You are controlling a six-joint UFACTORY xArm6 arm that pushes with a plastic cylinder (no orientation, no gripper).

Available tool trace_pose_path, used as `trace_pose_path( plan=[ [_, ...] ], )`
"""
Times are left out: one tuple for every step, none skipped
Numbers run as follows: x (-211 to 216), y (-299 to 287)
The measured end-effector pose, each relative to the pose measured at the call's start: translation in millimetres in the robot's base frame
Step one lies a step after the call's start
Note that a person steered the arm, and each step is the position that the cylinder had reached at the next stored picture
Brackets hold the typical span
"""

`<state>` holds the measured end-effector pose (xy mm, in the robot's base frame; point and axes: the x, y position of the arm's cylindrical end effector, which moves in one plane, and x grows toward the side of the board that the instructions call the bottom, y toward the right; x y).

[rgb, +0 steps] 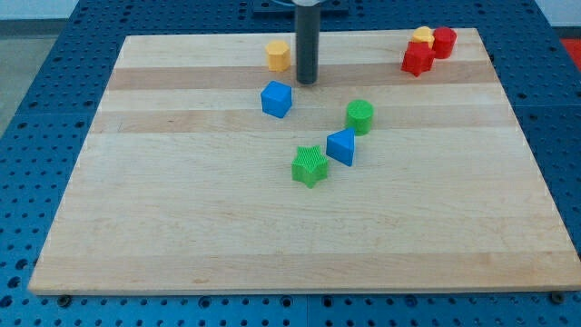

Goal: Move the yellow hexagon top right of the green circle

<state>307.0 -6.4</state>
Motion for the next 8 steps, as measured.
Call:
trace_pose_path(
  plan=[
    [12,-47],
    [18,-86],
    [18,-108],
    [-31,-96],
    [-56,-75],
    [-47,-71],
    [-37,-31],
    [-37,55]
  ],
)
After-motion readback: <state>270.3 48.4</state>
